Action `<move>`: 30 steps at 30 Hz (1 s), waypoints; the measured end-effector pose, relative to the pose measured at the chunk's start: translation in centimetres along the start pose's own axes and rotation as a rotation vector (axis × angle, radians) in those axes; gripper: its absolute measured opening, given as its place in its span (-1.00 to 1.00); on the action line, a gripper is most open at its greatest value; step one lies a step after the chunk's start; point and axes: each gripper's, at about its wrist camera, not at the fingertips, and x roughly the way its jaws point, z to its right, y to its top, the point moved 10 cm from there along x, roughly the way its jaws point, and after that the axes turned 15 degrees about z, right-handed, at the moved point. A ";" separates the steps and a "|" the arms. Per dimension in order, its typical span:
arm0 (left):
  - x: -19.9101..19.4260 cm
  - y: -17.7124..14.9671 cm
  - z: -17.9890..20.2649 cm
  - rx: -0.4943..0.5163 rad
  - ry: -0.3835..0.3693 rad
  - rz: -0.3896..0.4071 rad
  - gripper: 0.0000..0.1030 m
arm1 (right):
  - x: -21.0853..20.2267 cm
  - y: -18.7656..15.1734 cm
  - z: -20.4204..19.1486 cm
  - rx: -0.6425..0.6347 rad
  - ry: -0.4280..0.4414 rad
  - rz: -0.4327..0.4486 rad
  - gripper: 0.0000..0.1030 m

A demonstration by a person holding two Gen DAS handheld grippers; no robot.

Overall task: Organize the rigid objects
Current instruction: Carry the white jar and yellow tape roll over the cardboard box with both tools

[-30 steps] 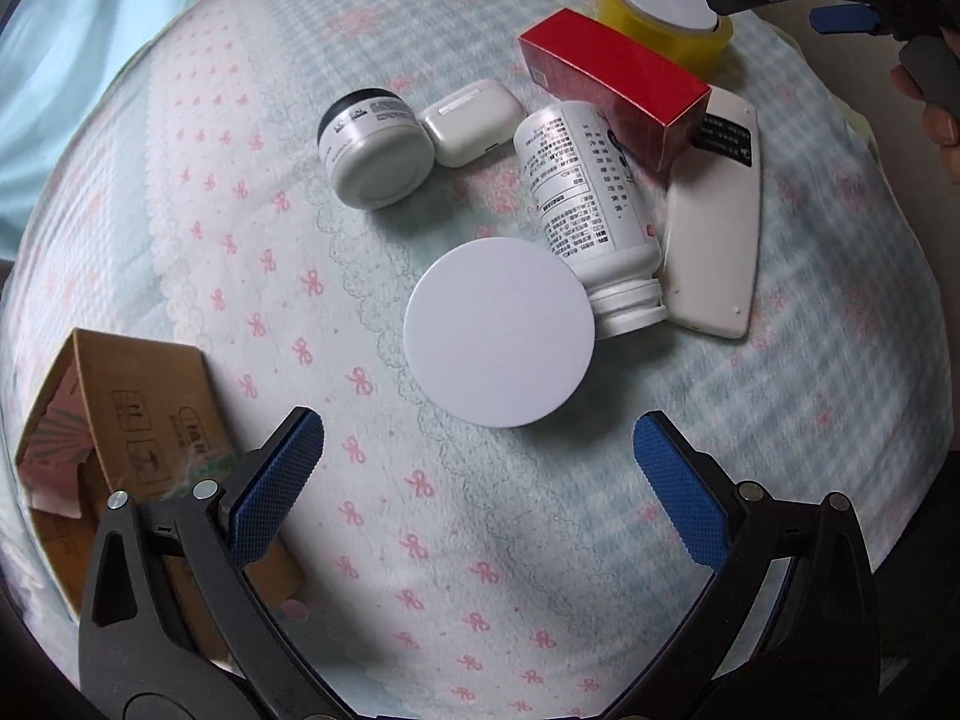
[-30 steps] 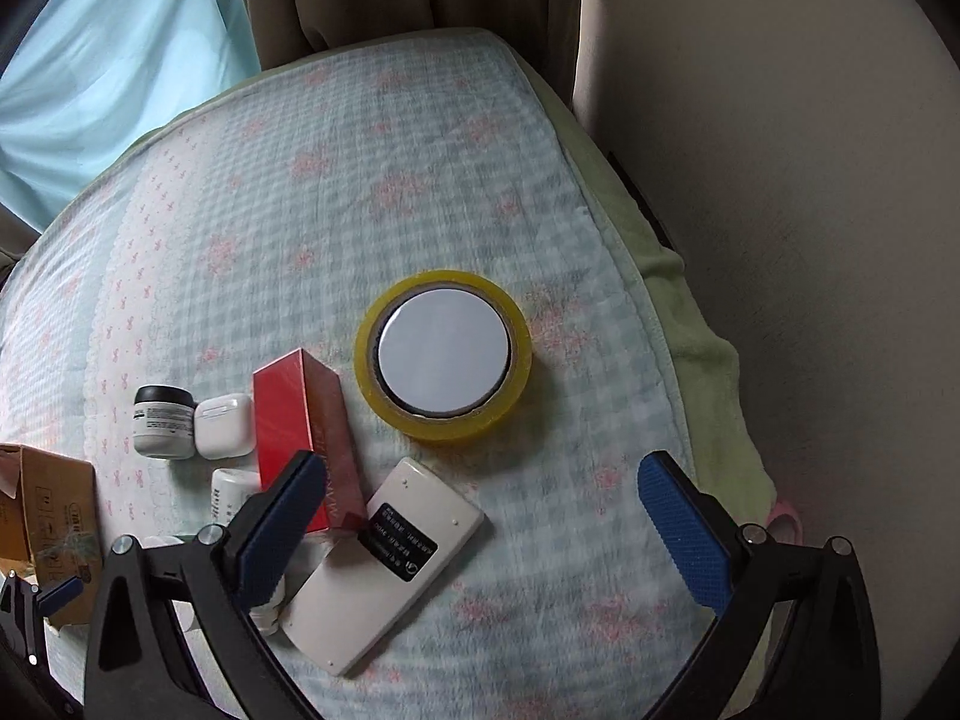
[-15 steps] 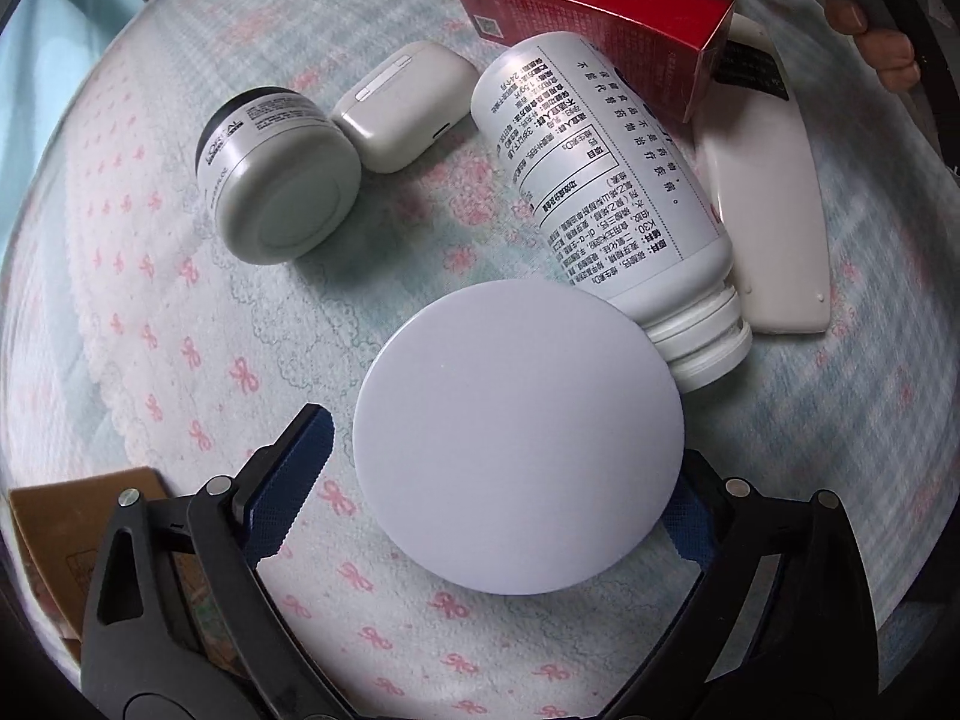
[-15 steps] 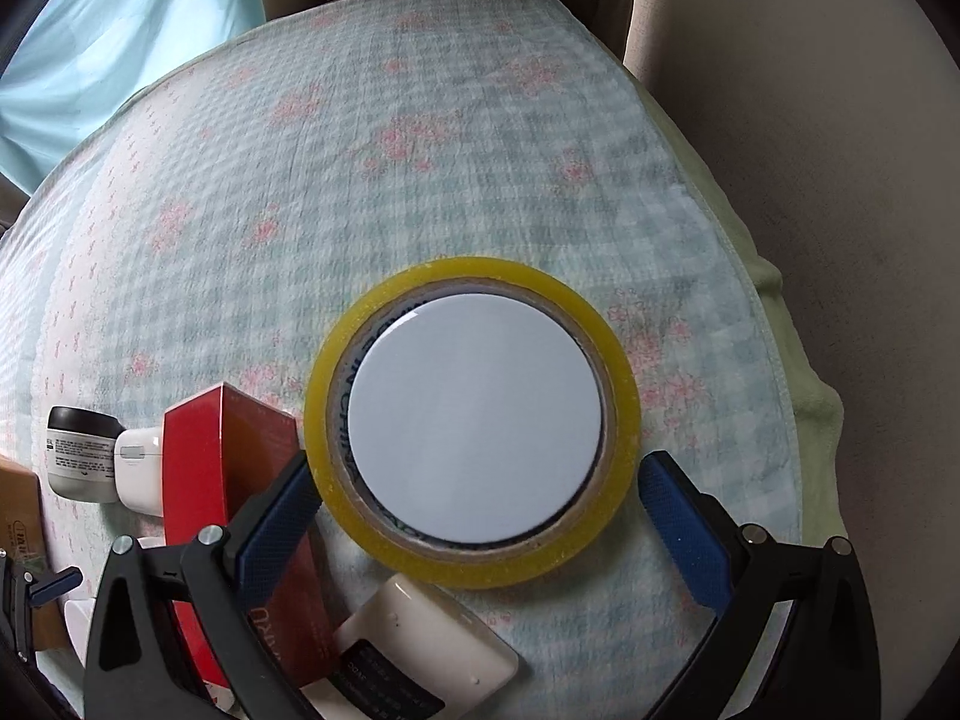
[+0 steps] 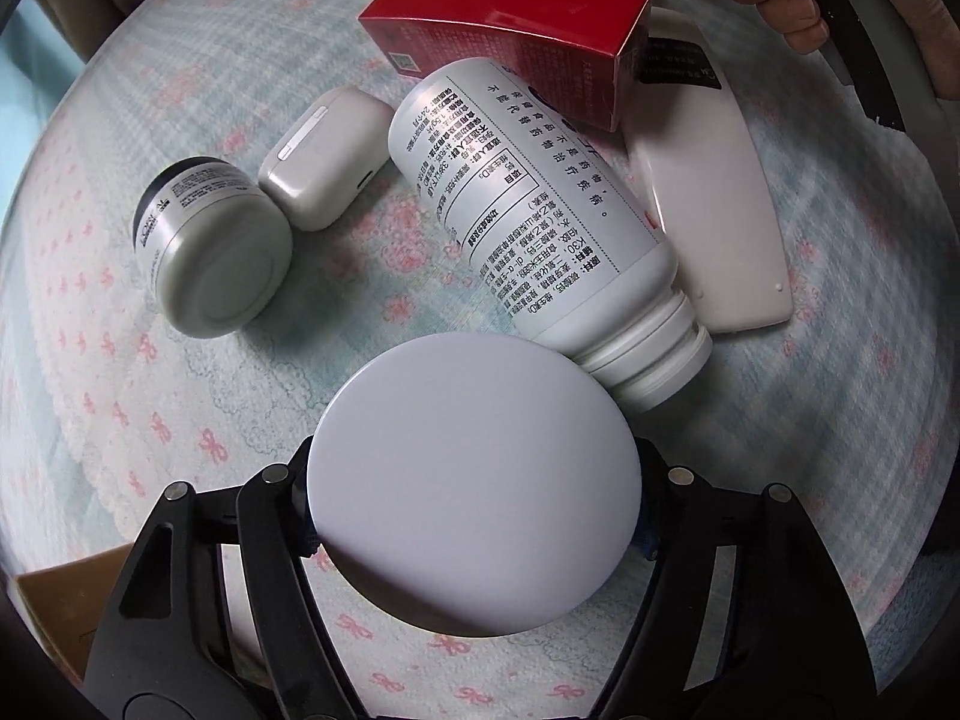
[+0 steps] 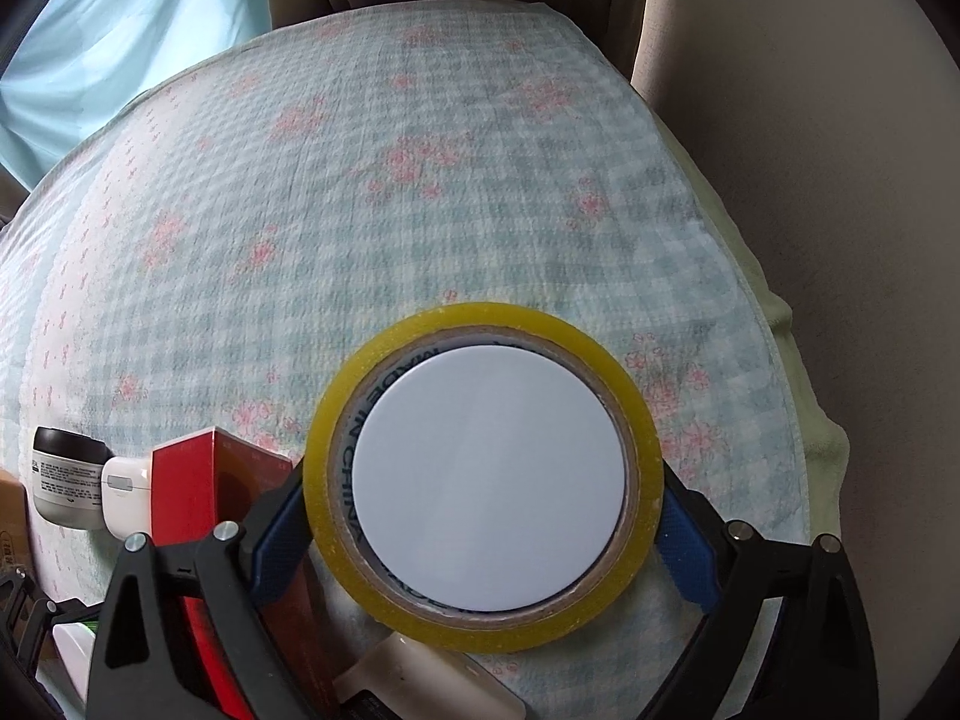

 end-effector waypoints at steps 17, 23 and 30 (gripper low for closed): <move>-4.5 0.7 0.0 -0.106 0.063 0.048 0.33 | -7.2 2.7 -0.2 0.073 0.001 0.108 0.86; -12.2 2.1 -2.7 -0.163 0.122 0.116 0.33 | -12.7 4.6 -1.2 0.084 -0.001 0.143 0.86; -21.6 2.9 -7.4 -0.327 0.203 0.236 0.33 | -21.1 6.4 -3.8 0.057 0.027 0.180 0.86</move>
